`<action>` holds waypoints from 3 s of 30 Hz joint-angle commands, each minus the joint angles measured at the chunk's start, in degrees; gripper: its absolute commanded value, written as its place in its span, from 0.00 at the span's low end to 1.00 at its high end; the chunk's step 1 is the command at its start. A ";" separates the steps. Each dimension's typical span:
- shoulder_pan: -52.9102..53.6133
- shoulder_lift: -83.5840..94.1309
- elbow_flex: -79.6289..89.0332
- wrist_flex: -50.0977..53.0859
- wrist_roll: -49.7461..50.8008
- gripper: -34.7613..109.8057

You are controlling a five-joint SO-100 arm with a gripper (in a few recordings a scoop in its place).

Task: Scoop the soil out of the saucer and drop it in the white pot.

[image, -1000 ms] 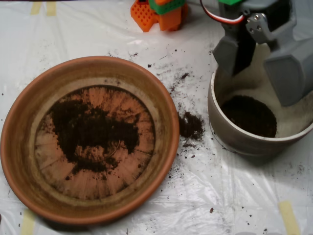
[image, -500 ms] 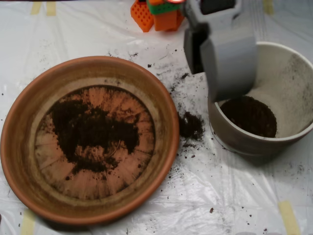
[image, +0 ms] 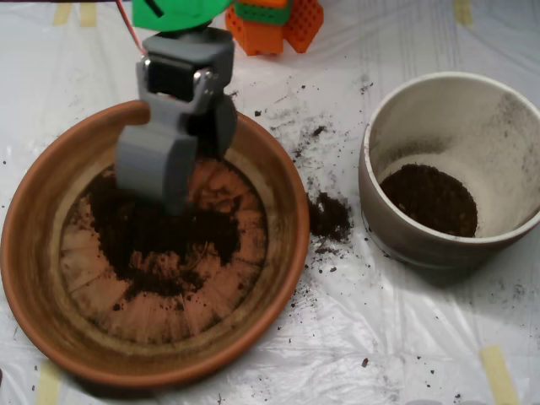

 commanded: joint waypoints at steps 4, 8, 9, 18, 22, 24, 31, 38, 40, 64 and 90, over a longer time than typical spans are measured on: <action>11.95 -7.38 2.72 -8.00 -0.35 0.45; 17.49 -16.26 -0.97 -8.70 -0.26 0.45; 18.46 -18.02 -1.93 -8.44 -0.26 0.46; 21.88 -28.65 -9.67 -7.47 -1.32 0.49; 22.41 -34.80 -16.17 -5.10 -2.81 0.49; 22.68 -39.55 -21.18 -2.99 -3.60 0.46; 23.20 -52.47 -36.74 6.24 -6.15 0.42; 21.62 -46.76 -28.30 2.46 -6.77 0.40; 21.09 -43.95 -24.43 0.53 -6.77 0.39; 13.45 -36.04 -16.61 -13.97 -12.22 0.24; -0.26 2.72 9.67 -26.72 -14.77 0.24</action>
